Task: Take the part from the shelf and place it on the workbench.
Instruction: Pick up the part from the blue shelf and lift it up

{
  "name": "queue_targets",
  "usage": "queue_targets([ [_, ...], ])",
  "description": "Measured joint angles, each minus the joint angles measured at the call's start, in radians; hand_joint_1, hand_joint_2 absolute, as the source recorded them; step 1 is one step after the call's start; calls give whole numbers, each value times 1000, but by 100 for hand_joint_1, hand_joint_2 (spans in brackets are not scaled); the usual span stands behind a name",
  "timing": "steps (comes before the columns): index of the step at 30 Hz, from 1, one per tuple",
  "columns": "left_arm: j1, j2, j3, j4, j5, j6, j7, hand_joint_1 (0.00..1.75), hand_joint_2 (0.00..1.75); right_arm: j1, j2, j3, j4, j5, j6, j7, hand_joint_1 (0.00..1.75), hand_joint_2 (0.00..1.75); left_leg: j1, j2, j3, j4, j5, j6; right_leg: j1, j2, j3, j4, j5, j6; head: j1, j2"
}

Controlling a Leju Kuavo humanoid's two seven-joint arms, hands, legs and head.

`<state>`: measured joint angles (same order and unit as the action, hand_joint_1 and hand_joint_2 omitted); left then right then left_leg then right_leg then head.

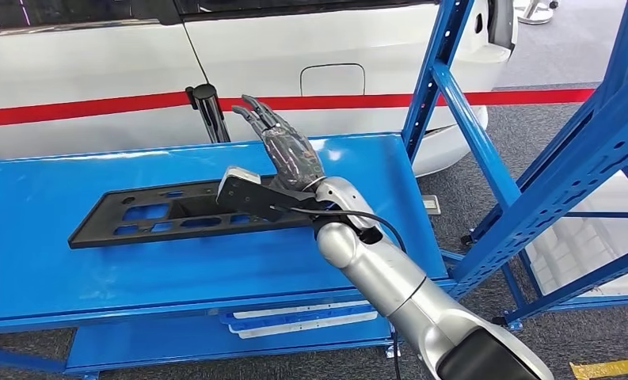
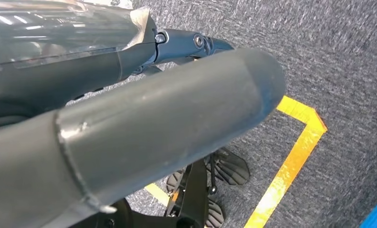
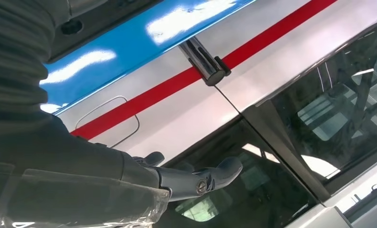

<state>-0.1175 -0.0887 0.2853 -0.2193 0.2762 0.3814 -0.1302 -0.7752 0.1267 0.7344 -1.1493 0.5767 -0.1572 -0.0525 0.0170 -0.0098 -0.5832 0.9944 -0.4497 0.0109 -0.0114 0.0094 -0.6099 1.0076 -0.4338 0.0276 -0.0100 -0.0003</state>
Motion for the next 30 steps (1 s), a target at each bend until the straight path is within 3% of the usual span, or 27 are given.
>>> queue_targets([
  [9,21,2,-79,16,-121,84,158,0,0,95,32,116,11,140,54,4,0,175,-4,1,1,0,-2,-5,-1,0,3,-1,-1,0,0,0],
  [13,34,2,-102,21,-125,96,189,0,0,121,62,188,23,173,82,3,0,175,-5,0,2,0,-2,-5,-2,0,3,-2,-1,0,0,0],
  [22,41,2,-110,22,-107,100,186,0,0,126,128,257,90,200,103,5,0,175,-6,0,3,0,-2,-5,-2,0,4,-2,-1,0,0,0],
  [30,42,2,-102,22,-107,108,157,0,0,90,175,226,258,257,0,36,0,175,-6,0,3,0,-2,-5,-2,0,4,-2,-1,0,0,0],
])
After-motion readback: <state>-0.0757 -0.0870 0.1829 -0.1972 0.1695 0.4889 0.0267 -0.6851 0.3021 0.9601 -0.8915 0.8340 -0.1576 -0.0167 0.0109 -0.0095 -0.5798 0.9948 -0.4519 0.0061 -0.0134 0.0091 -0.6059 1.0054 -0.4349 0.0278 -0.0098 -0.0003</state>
